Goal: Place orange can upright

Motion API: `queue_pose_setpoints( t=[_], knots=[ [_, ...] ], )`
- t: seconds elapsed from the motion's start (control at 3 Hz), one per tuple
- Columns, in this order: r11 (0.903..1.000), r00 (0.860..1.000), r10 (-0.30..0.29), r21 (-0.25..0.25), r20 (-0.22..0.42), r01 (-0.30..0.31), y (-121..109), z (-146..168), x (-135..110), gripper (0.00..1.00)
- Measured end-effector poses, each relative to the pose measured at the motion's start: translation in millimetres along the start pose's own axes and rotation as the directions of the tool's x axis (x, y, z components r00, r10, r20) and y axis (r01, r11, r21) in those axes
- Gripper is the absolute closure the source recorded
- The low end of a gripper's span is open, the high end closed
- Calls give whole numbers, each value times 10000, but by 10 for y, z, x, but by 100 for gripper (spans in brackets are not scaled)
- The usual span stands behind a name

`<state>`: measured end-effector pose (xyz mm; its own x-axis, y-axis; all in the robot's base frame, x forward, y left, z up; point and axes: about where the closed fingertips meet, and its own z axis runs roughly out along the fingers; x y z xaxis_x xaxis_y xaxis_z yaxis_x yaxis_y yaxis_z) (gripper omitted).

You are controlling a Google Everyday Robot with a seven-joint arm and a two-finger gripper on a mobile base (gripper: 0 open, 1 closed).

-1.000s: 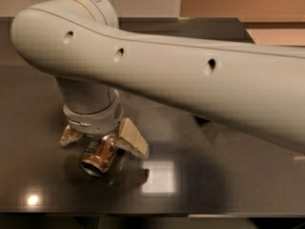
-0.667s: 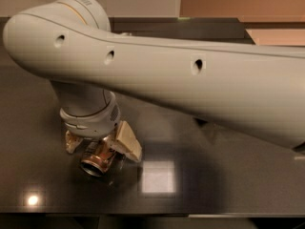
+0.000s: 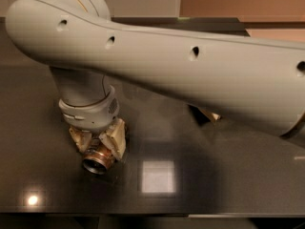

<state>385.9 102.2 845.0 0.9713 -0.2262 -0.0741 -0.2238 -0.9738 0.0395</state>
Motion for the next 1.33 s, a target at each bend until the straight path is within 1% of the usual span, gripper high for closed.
queue_pose_setpoints(
  t=[0.33,0.67,1.0,1.33],
  knots=[
    [9971,9953,631,388,740,-661,-5,-135,61,86],
    [9745,9636,1849,910,1931,-2052,11,-418,153,100],
    [9222,8960,3097,1290,3182,-3646,35,-734,184,100],
    [8488,7973,4105,1342,4426,-5115,103,-943,143,100]
  ],
)
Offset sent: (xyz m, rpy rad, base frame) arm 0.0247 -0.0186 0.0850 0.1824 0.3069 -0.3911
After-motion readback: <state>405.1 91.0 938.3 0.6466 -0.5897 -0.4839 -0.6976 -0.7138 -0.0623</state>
